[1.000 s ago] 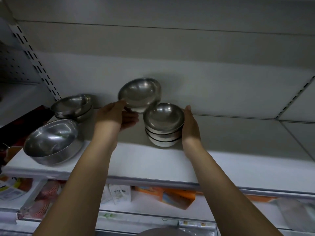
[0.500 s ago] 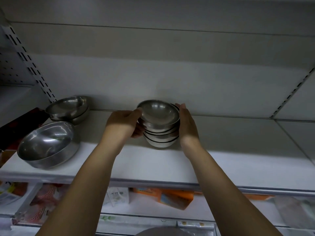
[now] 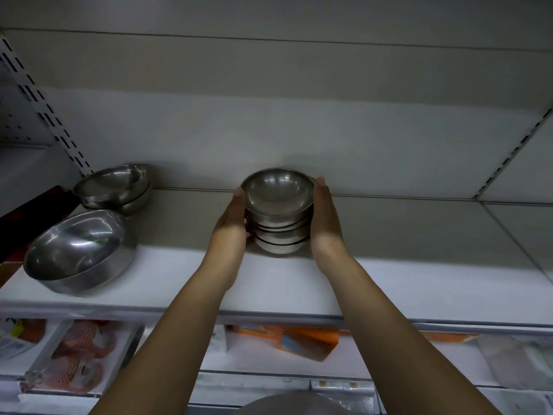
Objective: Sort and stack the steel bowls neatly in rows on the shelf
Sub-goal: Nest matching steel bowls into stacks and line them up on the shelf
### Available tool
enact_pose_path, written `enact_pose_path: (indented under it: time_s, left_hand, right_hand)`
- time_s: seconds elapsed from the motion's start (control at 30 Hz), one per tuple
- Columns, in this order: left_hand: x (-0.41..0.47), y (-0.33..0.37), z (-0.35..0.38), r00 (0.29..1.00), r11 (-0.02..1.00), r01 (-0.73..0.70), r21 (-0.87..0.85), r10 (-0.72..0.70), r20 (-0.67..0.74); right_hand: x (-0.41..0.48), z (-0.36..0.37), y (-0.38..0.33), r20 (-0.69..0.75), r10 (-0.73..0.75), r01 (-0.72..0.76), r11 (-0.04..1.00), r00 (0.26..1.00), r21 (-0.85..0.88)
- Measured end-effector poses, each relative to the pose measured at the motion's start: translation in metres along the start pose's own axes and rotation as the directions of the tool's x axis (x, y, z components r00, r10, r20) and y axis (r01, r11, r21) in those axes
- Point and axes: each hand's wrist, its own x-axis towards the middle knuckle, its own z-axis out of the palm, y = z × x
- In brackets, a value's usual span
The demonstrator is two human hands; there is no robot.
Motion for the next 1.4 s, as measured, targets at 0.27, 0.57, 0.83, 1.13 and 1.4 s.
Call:
enact_pose_path:
  time_s: [0.27,0.57,0.83,1.13,1.4]
  left_hand:
    - [0.003,-0.017,0.013,0.991,0.998,0.015,-0.053,-0.008,0.136]
    - [-0.015,-0.034,0.055,0.983,0.999,-0.038,-0.024,0.042,0.177]
    - [-0.047,-0.047,0.129,0.952,0.998,-0.032,0.061,0.012,0.305]
    - [-0.115,-0.077,0.241,0.854,0.981,-0.038,0.189,-0.067,0.516]
    - [-0.209,-0.125,0.375,0.685,0.98,-0.059,0.192,-0.1,0.722]
  right_hand:
    - [-0.01,0.003,-0.001,-0.086,0.045,-0.039,0.997,0.995,0.068]
    - [-0.026,-0.052,0.0,-0.191,0.023,-0.003,0.995,0.981,0.104]
    - [-0.04,-0.144,-0.014,-0.286,0.035,-0.001,0.993,0.958,0.12]
    - [-0.079,-0.284,-0.023,-0.471,0.036,0.05,0.984,0.882,0.169]
    - [-0.134,-0.453,-0.029,-0.631,0.016,0.105,0.982,0.776,0.155]
